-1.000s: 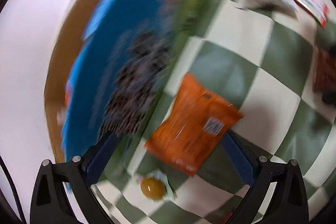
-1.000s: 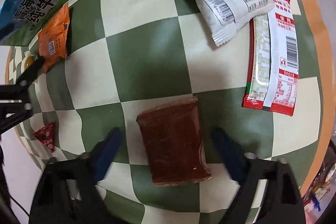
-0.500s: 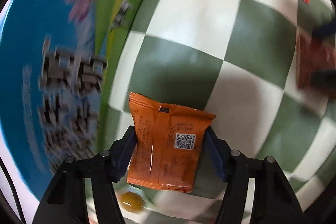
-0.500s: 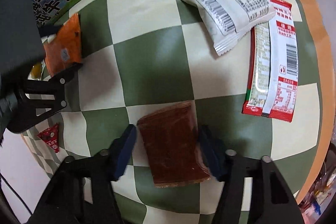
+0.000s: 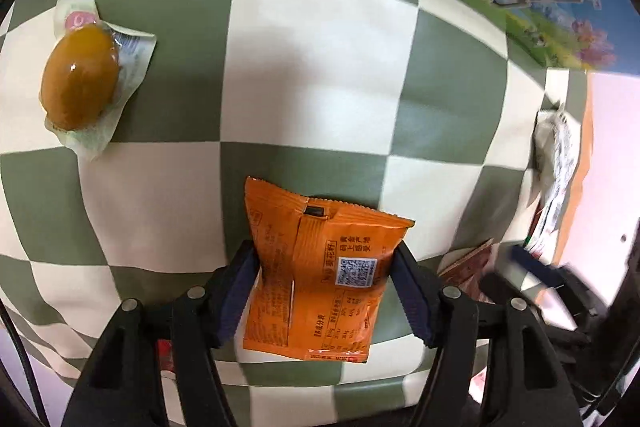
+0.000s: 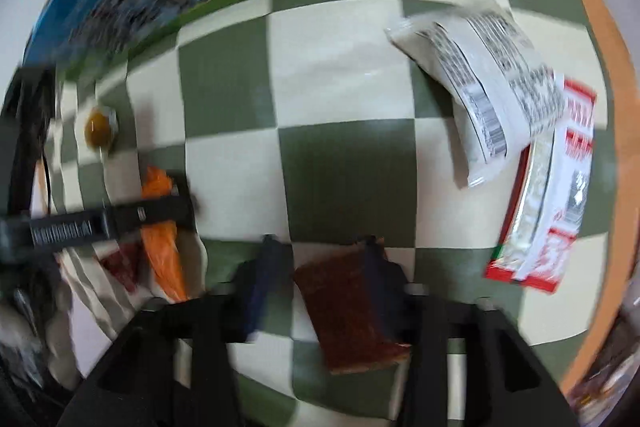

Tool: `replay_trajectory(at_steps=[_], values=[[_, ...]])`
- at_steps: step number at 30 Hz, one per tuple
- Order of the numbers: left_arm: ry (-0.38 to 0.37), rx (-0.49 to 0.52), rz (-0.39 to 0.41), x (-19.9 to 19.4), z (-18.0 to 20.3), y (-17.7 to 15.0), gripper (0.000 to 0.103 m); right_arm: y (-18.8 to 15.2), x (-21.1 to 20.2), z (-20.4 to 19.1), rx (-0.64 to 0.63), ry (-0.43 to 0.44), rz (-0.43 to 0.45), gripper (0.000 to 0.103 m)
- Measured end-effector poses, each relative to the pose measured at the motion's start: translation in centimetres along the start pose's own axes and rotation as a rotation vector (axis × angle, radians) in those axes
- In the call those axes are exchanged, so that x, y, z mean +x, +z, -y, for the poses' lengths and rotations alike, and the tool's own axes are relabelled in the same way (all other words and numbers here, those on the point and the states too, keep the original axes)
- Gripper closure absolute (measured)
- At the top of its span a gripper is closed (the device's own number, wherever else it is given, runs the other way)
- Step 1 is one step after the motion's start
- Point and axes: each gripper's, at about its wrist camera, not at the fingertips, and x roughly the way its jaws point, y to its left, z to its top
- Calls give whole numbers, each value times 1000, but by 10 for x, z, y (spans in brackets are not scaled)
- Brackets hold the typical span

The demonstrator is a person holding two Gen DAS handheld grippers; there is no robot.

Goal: Organize snacks
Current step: 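Grasp the orange QR-code packet with the left gripper while the right grasps the brown packet, then lower both packets into the box and open both grippers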

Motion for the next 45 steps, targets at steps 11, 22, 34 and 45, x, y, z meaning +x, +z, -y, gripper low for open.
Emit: replay_trajectory(at_steps=[11, 22, 34, 45], values=[[29, 37, -12, 11, 8, 3, 31, -10, 29, 3, -73, -136, -71, 45], [101, 100, -40, 18, 20, -28, 29, 2, 9, 49, 191, 60, -5, 29], [171, 80, 80, 19, 27, -52, 50, 12, 22, 9, 120, -89, 6, 43], [29, 105, 215, -73, 50, -68, 52, -24, -34, -13, 98, 8, 133, 44]])
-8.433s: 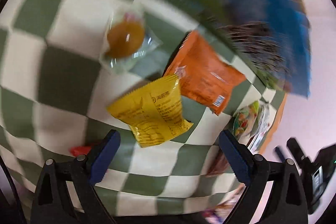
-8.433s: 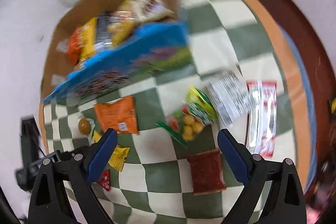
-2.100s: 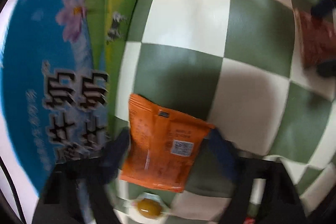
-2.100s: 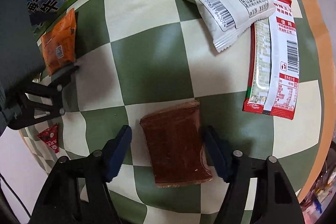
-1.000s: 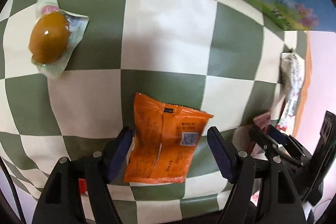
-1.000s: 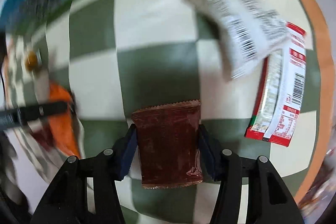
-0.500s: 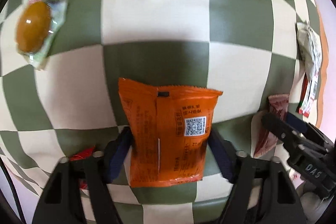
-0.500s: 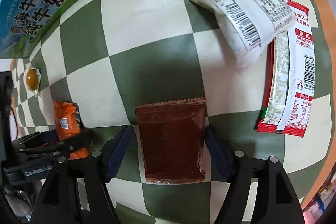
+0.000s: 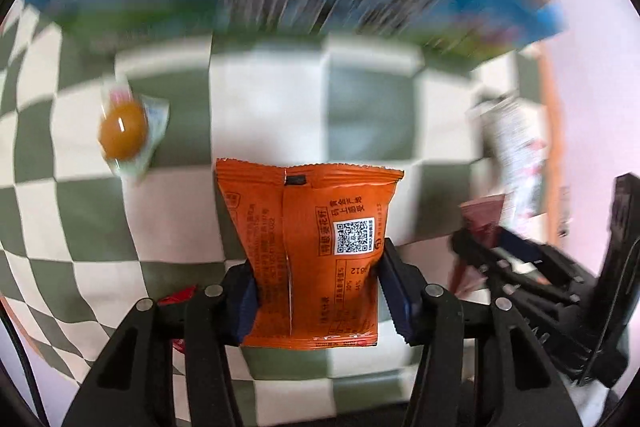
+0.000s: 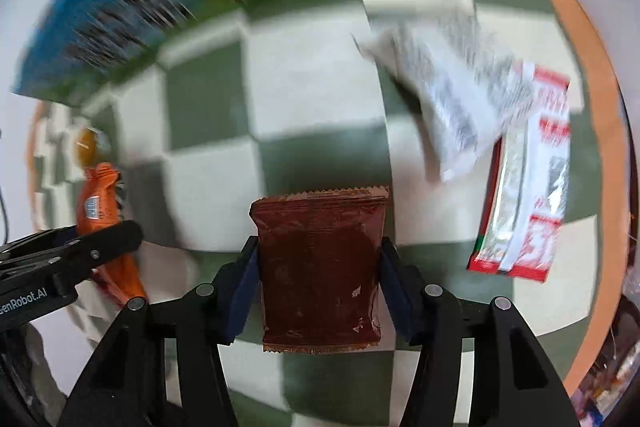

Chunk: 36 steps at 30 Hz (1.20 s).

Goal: Organize snacks
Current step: 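Lower both packets into the box and open both grippers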

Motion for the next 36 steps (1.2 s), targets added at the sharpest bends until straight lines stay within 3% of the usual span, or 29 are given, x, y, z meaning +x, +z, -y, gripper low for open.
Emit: replay_trajectory(at_steps=[4, 7, 11, 15, 18, 26, 27, 28, 30, 36], values=[[-101, 1, 96, -64, 21, 39, 52, 22, -72, -16, -24, 105, 116, 44], [-159, -2, 150, -103, 15, 91, 52, 52, -128, -38, -64, 150, 208, 44], [-186, -4, 172, -110, 21, 143, 52, 103, -164, -62, -125, 125, 308, 44], [-211, -50, 100, -85, 18, 198, 52, 152, -153, -73, -151, 62, 336, 44], [-202, -62, 58, -68, 21, 222, 52, 181, -135, -76, -144, 49, 301, 44], [-198, -88, -63, -28, 21, 239, 51, 203, -77, -72, -131, 15, 167, 43], [-190, -96, -73, -23, 19, 239, 48, 204, -70, -70, -118, 14, 143, 36], [-182, -92, -76, -19, 18, 239, 40, 205, -65, -69, -111, -2, 126, 22], [-151, -79, -66, -18, 18, 238, 26, 204, -58, -66, -113, -20, 121, 12], [-122, -68, -32, -19, 14, 237, 22, 204, -50, -54, -87, -12, 120, 10]])
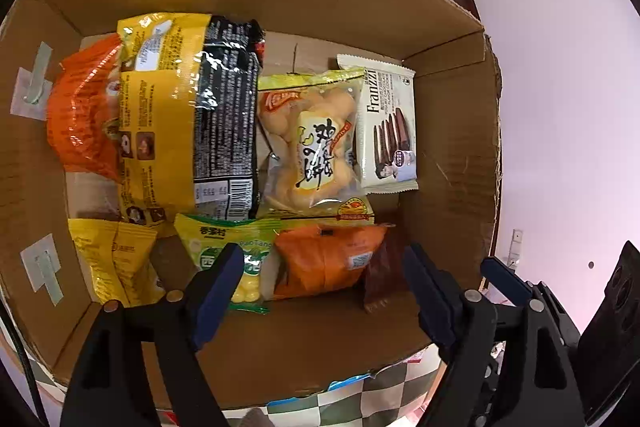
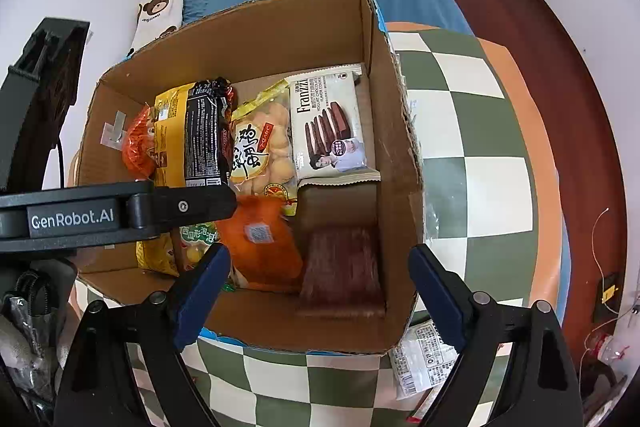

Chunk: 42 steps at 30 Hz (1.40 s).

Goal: Organize snacks
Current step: 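Lower both packets into the box and open both grippers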

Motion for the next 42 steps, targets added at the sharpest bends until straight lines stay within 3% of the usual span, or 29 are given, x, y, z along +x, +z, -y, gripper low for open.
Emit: replay_trajectory(at_steps=[6, 8, 10, 13, 16, 22, 27, 32, 42], values=[[72, 49, 92, -24, 1, -14, 21, -6, -3, -3, -18, -30, 29, 10], [94, 73, 143, -43, 0, -25, 15, -9, -8, -4, -19, -40, 50, 10], [137, 95, 198, -54, -1, -35, 0, -12, -14, -6, -25, -41, 71, 10], [178, 122, 266, -72, -3, -52, 0, -19, -24, -7, -29, -49, 100, 10], [179, 128, 304, -71, -4, -56, 0, -27, -34, -7, -23, -46, 124, 5], [182, 119, 384, -87, -3, -81, 0, -44, -52, -10, -30, -76, 180, 5], [243, 145, 471, -106, 4, -111, 0, -65, -78, -17, -56, -82, 246, 5], [246, 143, 504, -122, 2, -146, 0, -86, -109, -25, -68, -81, 312, 5], [266, 173, 662, -174, 14, -210, 0, -136, -176, -42, -94, -61, 449, 5]])
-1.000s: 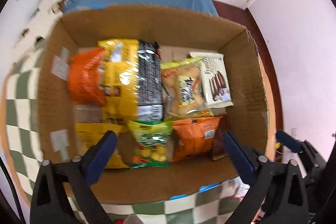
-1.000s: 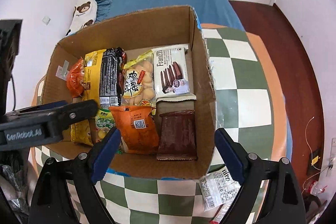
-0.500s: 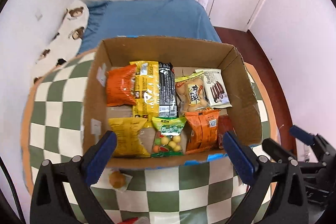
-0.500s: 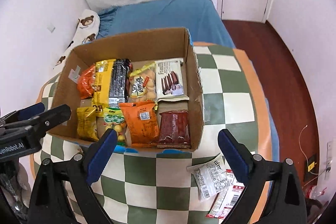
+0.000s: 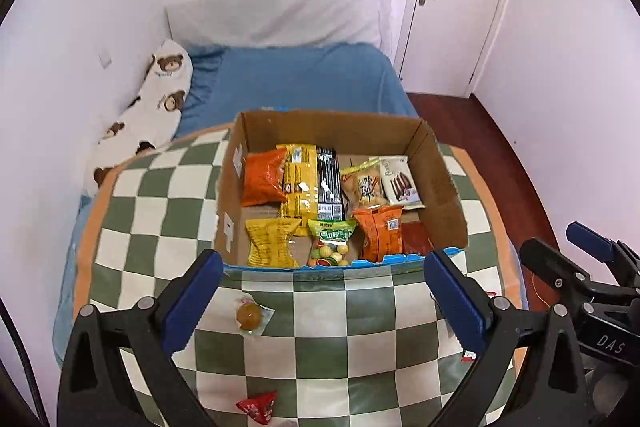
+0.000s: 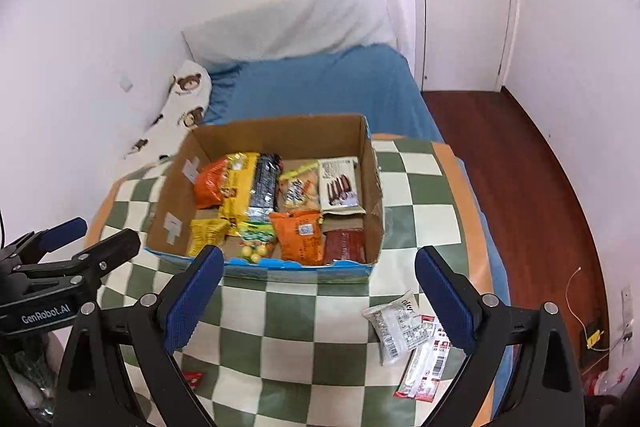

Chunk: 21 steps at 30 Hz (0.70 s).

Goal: Organize snacks
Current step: 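Lower both packets into the box and open both grippers, then grasp the wrapped brown egg with the left gripper while the right grasps the white Mitz bag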

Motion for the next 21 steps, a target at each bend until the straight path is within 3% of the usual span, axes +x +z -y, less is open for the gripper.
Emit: replay_trajectory(at_steps=[6, 11, 17, 21], values=[[7, -2, 28, -22, 3, -7, 0, -6, -25, -6, 15, 51, 25, 5], [46, -22, -24, -5, 5, -19, 0, -15, -17, 15, 83, 62, -14, 3], [95, -43, -131, 48, 15, -48, 0, -36, 28, 85, 199, 5, -158, 3], [115, -59, -213, 88, 23, -71, 0, -56, 81, 126, 213, -11, -287, 3]])
